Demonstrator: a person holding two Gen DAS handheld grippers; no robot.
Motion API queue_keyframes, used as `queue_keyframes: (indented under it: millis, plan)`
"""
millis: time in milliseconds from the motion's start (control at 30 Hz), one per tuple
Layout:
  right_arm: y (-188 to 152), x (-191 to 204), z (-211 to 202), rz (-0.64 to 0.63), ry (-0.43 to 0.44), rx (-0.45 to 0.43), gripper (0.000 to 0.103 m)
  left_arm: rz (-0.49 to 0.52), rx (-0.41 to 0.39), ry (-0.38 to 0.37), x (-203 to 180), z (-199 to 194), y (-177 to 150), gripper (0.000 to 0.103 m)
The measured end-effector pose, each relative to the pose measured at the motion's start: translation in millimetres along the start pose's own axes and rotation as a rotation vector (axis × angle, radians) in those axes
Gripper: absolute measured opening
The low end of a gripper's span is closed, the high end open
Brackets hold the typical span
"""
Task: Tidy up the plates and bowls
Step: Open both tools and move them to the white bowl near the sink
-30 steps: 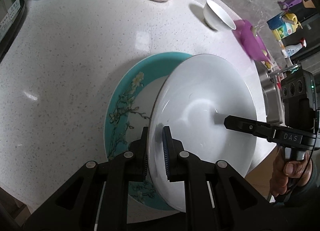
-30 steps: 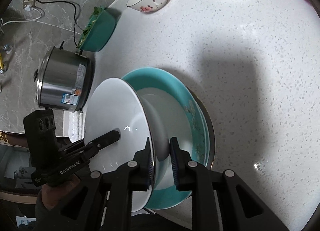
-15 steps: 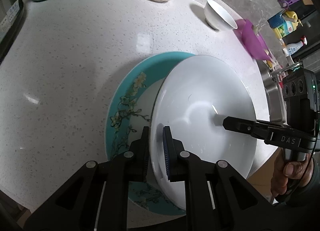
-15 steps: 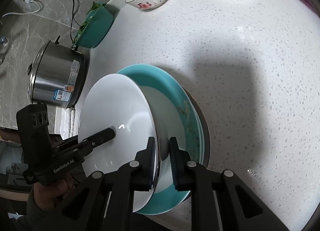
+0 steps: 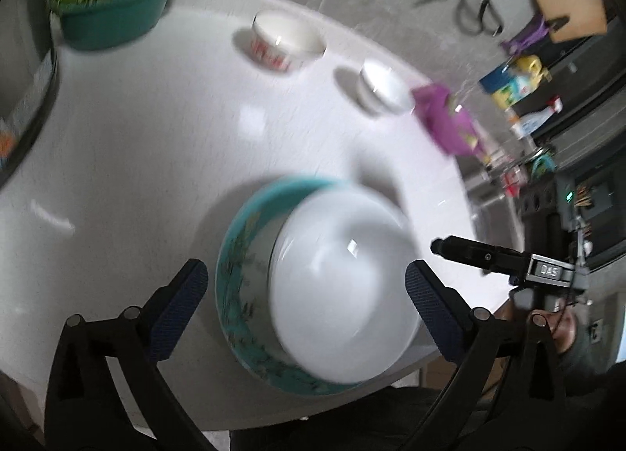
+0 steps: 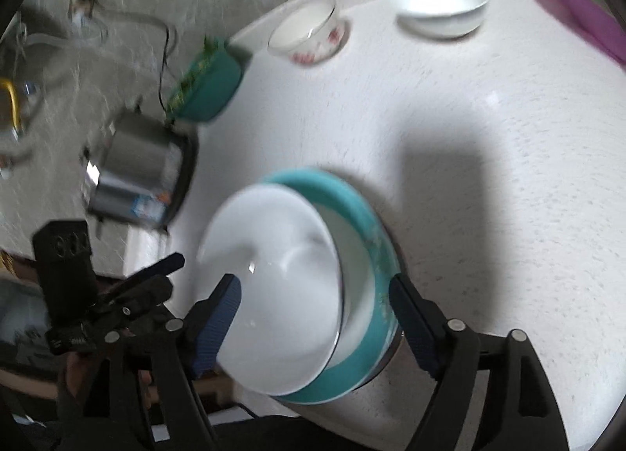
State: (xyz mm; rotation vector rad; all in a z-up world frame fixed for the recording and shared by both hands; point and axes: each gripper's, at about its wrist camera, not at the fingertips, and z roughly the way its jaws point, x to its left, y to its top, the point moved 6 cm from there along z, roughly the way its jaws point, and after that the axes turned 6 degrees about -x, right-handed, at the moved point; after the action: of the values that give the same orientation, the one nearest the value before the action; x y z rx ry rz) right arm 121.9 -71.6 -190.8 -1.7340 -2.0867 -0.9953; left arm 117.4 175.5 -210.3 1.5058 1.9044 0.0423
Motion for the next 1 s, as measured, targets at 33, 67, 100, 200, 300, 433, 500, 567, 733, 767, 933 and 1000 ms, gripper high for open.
queue_keyframes:
  millis: [33,67,100,200,300,433,500,567,733,767,933,1000]
  plan:
    - [5,-4,-9,0.021,0.000,-0.024,0.082,0.018,-0.013,0.005,-4,-5,13,0.103]
    - [15,-11,-23,0.052,-0.002,-0.058,0.082,0.036,-0.025,0.001,-10,-7,25,0.103]
    - [22,-17,-34,0.073,-0.005,-0.085,0.083,0.056,-0.039,-0.013,-18,-8,40,0.103]
    - [57,-40,-74,0.114,-0.044,-0.201,0.084,0.131,-0.062,-0.035,-51,1,82,0.103]
    - [94,-59,-96,0.126,-0.095,-0.274,0.085,0.227,-0.047,-0.045,-95,31,123,0.103]
    - [148,-80,-103,0.116,-0.121,-0.331,0.085,0.280,0.025,0.015,-133,103,171,0.103]
    - [171,-90,-91,0.118,-0.140,-0.312,0.085,0.301,0.056,0.055,-145,141,189,0.103]
    - [190,-104,-77,0.131,-0.137,-0.293,0.085,0.319,0.059,0.105,-148,170,204,0.103]
    - [216,-135,-46,0.137,-0.156,-0.240,0.085,0.291,0.107,0.160,-140,240,227,0.102]
    - [219,-137,-43,0.130,-0.161,-0.234,0.085,0.288,0.121,0.162,-138,251,229,0.101]
    - [236,-151,-16,0.105,-0.168,-0.183,0.082,0.288,0.176,0.218,-129,300,237,0.100]
    - [240,-156,-5,0.101,-0.171,-0.161,0.079,0.289,0.189,0.221,-127,313,241,0.098]
